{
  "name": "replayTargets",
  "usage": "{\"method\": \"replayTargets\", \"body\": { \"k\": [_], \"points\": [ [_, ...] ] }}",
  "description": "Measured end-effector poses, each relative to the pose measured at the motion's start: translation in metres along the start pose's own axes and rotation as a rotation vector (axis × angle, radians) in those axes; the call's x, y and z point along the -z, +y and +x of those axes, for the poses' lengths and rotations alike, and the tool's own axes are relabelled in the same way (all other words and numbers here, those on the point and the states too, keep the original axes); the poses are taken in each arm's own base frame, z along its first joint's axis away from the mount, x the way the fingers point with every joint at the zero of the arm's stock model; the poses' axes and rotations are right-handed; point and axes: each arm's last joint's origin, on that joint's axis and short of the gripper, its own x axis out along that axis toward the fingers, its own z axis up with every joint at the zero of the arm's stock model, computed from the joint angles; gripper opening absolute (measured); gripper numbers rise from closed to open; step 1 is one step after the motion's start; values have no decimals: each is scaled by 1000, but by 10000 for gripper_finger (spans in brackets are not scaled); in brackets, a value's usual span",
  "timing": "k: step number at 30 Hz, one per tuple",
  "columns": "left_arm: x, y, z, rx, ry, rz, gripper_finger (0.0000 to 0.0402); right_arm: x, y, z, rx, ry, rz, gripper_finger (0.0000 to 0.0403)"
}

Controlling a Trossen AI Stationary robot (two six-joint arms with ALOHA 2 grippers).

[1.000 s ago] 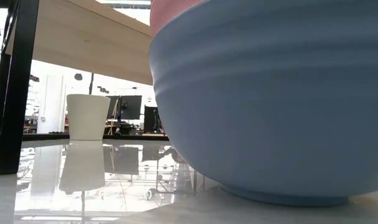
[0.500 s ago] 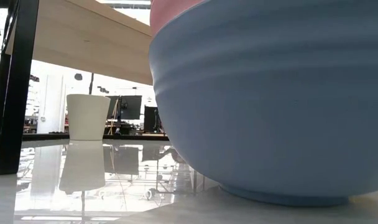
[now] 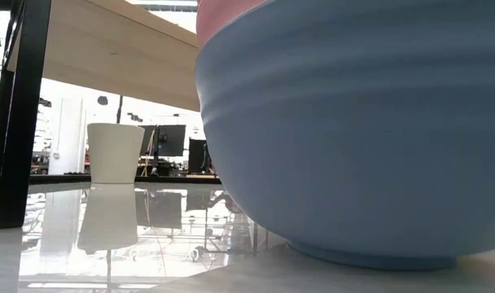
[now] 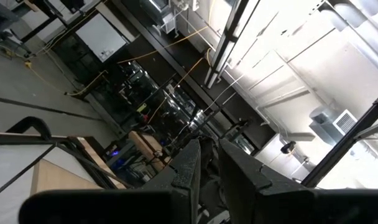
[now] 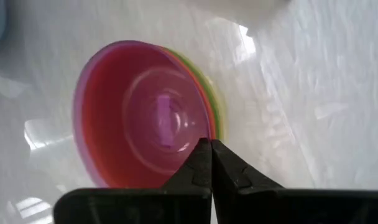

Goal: Place and stack bowls onto a shelf
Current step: Put the violet bowl onto the shelf

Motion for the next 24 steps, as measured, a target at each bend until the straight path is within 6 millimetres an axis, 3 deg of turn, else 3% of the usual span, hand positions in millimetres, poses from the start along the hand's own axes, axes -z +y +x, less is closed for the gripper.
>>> {"method": "replayTargets", "body": {
  "k": [18, 24],
  "points": [
    [0, 0, 0, 0, 0, -9, 43, 5, -3, -41, -215, -111, -7, 17],
    [0, 0, 0, 0, 0, -6, 43, 7, -11, -39, -220, -26, 22, 17]
  ]
}}
